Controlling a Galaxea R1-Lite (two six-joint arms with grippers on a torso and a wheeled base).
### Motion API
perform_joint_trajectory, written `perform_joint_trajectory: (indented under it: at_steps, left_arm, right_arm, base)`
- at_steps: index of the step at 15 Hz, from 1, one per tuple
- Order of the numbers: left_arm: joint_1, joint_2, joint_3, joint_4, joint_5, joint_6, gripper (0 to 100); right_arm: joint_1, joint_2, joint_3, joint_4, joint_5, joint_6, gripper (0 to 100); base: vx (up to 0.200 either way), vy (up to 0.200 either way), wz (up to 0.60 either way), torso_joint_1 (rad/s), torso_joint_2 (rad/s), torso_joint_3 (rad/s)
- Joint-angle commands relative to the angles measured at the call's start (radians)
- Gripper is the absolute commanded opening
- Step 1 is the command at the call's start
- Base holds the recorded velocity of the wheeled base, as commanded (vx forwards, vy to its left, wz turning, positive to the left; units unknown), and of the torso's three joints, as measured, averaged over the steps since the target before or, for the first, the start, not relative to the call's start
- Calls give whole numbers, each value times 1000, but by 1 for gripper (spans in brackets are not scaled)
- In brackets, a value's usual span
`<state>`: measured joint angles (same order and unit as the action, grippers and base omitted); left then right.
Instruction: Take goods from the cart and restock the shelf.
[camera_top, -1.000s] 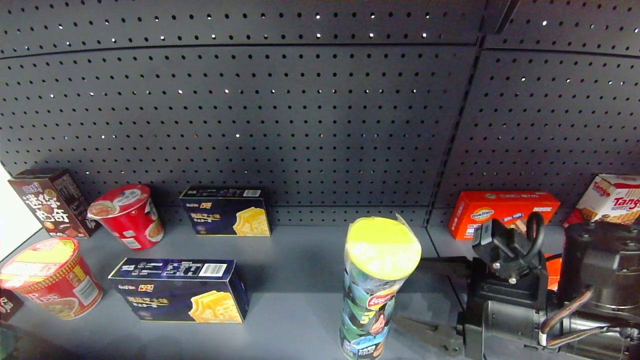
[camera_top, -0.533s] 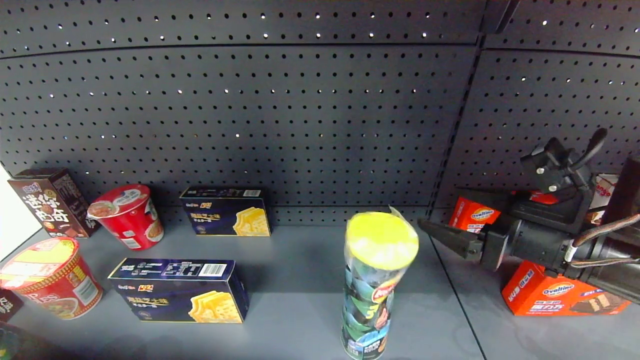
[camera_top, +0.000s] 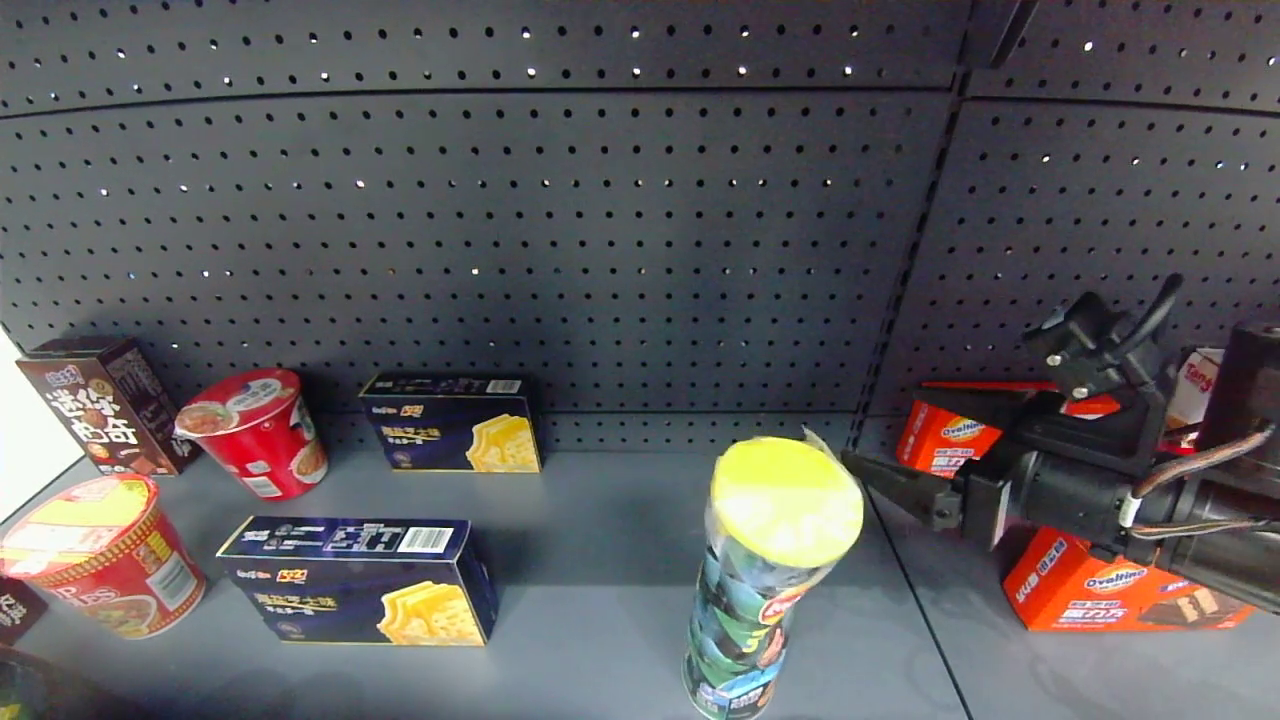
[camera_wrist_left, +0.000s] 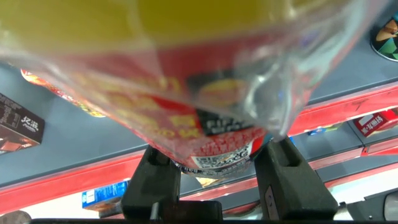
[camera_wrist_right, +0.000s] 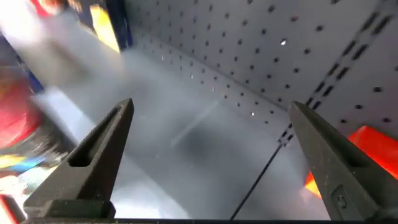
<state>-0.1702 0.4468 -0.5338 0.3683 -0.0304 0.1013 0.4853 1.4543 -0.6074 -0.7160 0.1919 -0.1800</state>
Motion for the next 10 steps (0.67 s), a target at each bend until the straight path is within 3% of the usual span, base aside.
perform_joint_trajectory:
  at_steps: [1, 10]
  left_arm:
    - [0, 0, -3, 0, 0, 0, 0]
    - [0, -30, 5, 4, 3, -22, 0]
  right_arm:
    - [15, 81, -6, -2, 4, -29, 100]
    - [142, 186, -5, -8, 9, -42, 100]
  base:
    - [0, 0, 0, 0, 0, 0]
    - [0, 0, 0, 0, 0, 0]
